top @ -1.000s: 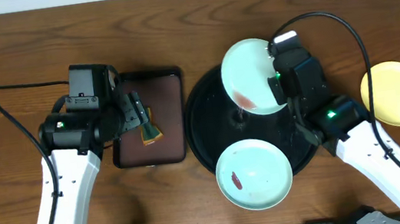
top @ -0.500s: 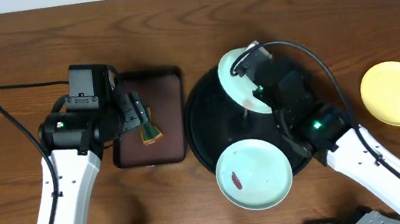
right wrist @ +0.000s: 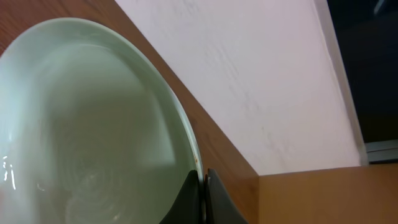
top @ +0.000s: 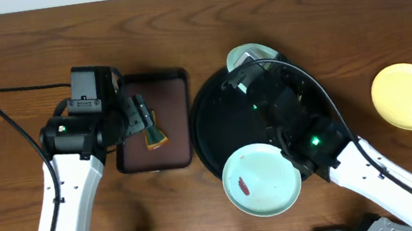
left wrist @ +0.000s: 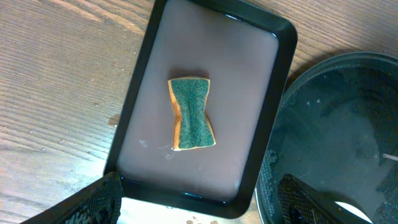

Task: Clean dirty plates on tray and stack at the side
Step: 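Lift the mint-green plate by its rim with the right gripper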

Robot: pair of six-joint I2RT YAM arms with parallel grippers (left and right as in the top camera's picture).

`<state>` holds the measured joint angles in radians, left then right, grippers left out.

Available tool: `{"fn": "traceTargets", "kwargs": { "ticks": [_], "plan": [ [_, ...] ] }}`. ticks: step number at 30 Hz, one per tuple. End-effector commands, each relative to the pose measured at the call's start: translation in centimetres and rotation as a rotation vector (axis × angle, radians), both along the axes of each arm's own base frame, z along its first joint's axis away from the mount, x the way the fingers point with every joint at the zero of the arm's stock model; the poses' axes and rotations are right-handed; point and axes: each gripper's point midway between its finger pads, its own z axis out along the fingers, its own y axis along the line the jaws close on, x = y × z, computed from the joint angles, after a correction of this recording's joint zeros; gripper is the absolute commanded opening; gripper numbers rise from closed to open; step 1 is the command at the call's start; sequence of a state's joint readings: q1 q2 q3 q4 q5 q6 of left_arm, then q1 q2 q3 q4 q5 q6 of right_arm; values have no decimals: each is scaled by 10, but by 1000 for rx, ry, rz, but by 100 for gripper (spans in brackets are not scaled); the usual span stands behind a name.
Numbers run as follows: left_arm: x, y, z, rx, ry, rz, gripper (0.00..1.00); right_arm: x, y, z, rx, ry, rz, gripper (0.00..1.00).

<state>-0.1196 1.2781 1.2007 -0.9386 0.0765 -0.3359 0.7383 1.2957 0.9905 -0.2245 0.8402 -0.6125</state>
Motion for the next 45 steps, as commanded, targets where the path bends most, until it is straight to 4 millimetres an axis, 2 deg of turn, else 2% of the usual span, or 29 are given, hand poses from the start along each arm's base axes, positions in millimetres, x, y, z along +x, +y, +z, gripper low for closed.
{"fn": "traceTargets", "kwargs": {
  "ticks": [1,13,37,43,45],
  "plan": [
    [3,0,9,0,-23,-9,81,-1,1,11,-35,-27,-13,1],
    [3,0,9,0,-23,-9,81,-1,-2,18,-28,-59,-43,1],
    [3,0,9,0,-23,-9,81,-1,-3,18,-26,-60,-45,1],
    [3,0,9,0,-23,-9,81,1,-3,15,108,-80,-94,1],
    [3,0,9,0,-23,-9,81,2,-3,11,98,-75,-100,1]
  ]
}}
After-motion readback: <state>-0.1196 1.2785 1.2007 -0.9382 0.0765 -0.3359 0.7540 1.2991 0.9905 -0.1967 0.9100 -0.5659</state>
